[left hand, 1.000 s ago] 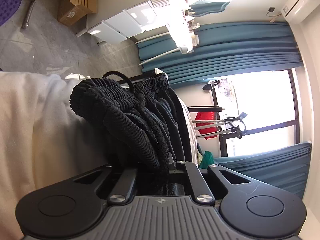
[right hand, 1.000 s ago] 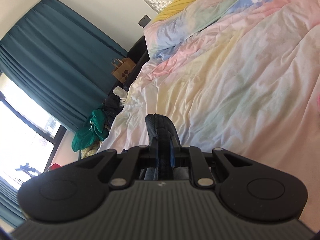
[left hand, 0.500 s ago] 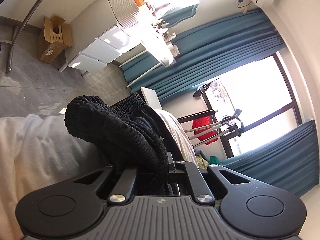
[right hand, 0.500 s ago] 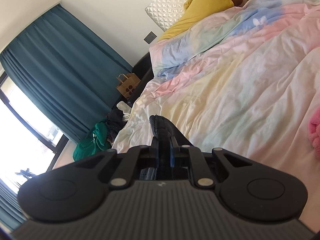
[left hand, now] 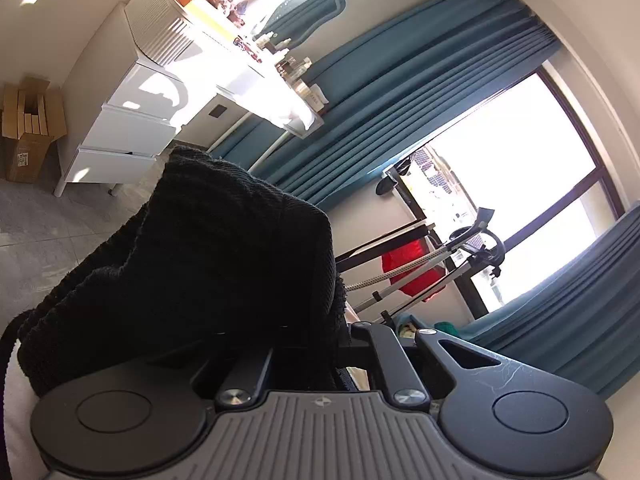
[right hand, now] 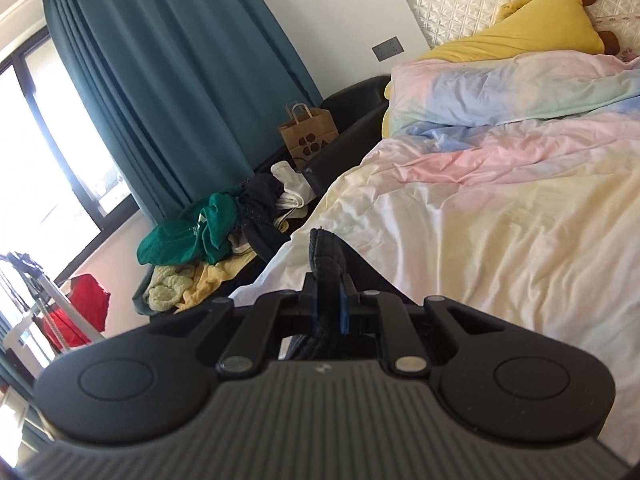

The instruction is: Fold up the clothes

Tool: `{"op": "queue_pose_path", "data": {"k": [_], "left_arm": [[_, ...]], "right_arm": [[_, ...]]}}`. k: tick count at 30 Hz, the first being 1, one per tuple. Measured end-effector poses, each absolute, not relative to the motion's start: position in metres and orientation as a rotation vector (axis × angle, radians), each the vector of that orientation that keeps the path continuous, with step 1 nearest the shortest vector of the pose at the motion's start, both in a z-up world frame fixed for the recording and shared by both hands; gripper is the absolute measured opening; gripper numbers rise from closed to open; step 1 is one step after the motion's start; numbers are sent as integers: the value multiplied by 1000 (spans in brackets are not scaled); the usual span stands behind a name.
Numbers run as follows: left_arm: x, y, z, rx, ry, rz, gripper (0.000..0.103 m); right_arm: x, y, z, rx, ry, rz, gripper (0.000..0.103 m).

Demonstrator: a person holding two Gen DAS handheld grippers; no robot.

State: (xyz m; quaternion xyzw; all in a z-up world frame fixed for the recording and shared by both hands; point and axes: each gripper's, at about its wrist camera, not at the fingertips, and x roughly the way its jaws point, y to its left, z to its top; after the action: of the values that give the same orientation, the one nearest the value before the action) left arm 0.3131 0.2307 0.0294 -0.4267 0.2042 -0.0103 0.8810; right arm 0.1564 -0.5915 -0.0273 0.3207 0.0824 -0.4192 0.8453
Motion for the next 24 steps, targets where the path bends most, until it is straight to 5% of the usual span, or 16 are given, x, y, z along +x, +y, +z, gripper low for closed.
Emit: {"op": "queue_pose_path", "data": {"k": [6, 11, 19, 24], "left_arm": [[445, 191, -20, -780, 554, 61, 7], [482, 190, -59, -810, 646, 90, 10], [439, 233, -60, -917, 623, -78, 48], [366, 241, -41, -934, 591, -172, 69]], "right_arm": [[266, -615, -84, 601, 319, -922, 13], [288, -630, -124, 631, 406, -893, 15], [249, -641, -124, 870, 347, -691, 30], [186, -626, -101, 927, 265, -612, 59]]}}
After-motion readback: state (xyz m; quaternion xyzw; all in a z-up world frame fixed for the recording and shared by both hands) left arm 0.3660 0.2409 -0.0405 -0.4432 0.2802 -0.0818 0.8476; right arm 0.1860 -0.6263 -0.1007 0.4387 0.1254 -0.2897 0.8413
